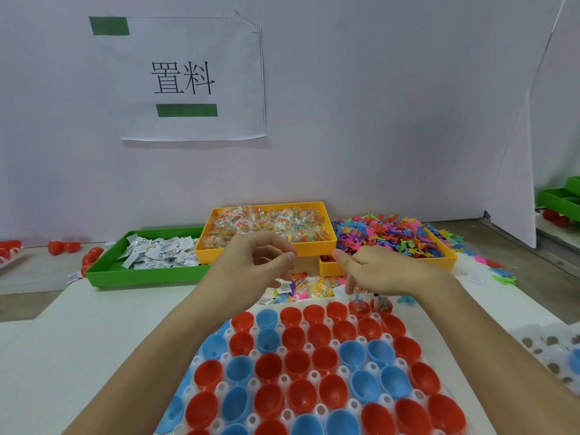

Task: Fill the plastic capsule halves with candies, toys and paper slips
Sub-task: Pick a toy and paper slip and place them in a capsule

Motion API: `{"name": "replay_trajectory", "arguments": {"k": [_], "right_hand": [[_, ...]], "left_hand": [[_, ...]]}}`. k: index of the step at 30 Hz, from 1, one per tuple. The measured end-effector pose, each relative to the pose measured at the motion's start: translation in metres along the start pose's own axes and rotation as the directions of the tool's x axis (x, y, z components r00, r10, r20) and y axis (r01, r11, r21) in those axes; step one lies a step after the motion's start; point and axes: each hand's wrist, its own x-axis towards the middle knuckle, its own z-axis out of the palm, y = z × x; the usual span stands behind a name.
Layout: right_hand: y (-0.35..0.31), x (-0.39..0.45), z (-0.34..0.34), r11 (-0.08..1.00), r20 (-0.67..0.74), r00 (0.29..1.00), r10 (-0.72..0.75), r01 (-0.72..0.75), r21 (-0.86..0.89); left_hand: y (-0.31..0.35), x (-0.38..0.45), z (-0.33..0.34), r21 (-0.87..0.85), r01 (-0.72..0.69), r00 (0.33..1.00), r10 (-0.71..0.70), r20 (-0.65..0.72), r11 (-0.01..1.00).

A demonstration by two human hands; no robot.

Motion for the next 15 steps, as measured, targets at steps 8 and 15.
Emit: {"name": "replay_trajectory", "arguments": {"k": [8, 15], "right_hand": [[0.001, -0.003, -0.002, 1.000, 0.021, 1.000, -0.004, 0.003, 0.031], [0.002, -0.006, -0.009, 0.996, -0.051, 0.998, -0.046, 0.050, 0.071]], "left_hand": [[0.001, 0.000, 0.001, 0.016, 0.002, 1.000, -0.002, -0.002, 1.000], [0.002, -0.001, 0.001, 0.007, 0.004, 1.000, -0.004, 0.009, 1.000]]}}
